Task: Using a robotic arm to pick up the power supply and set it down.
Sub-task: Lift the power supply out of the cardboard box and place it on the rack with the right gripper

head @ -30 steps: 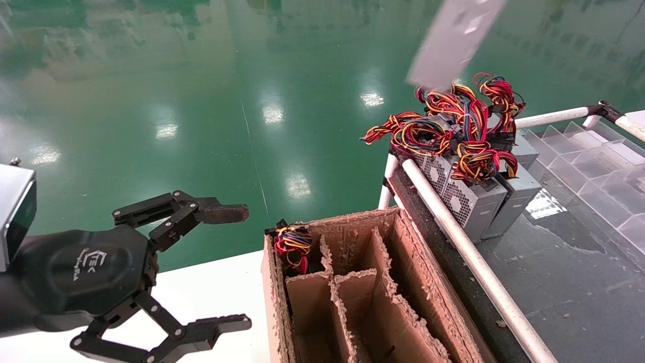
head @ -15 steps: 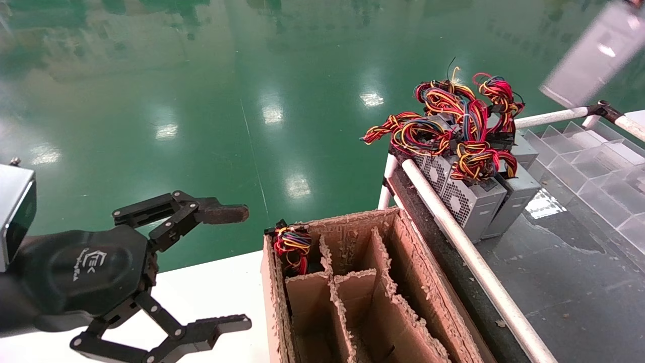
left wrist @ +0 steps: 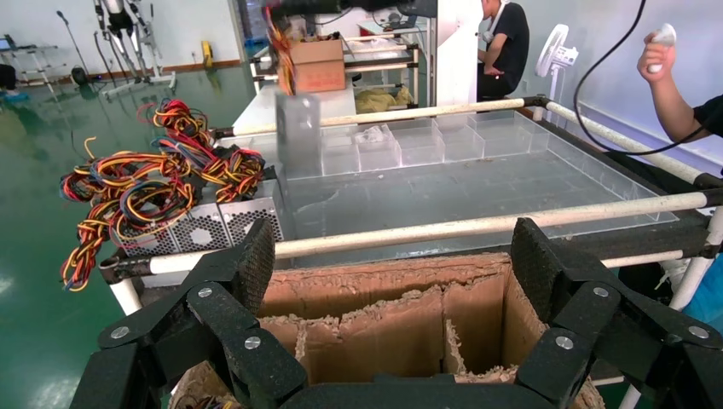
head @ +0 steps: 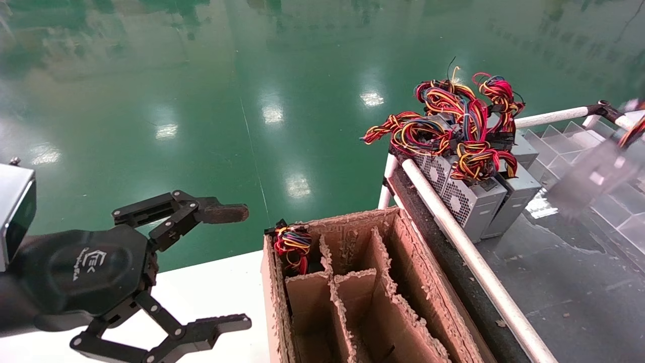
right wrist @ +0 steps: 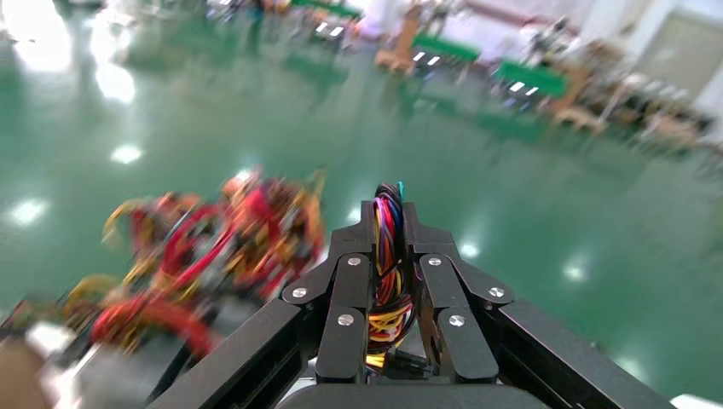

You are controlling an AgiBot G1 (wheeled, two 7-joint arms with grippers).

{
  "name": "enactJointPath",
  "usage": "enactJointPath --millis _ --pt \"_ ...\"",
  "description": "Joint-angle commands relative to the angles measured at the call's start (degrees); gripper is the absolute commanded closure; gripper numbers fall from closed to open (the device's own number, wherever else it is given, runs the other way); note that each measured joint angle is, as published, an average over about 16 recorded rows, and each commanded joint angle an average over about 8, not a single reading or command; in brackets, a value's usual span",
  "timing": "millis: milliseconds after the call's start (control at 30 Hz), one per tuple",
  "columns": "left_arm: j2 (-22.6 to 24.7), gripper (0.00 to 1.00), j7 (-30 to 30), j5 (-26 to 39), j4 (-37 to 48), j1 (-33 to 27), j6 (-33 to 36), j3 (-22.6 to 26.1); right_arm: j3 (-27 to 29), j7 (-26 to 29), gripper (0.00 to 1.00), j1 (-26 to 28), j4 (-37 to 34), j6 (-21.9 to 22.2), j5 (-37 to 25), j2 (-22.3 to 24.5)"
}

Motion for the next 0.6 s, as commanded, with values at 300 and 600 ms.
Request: enactJointPath --millis 300,600 --pt "-0.01 0.00 0.01 -0.01 0.00 0.00 -0.01 0.02 -0.94 -0.65 1.00 -3.68 0.32 -3.62 -1.48 -0.70" --pt "-0.01 0.00 0.02 -0.02 0.00 -0.01 -0.02 0.04 -1.00 -2.91 1.00 -6.24 0.90 -2.38 -1.63 -3.64"
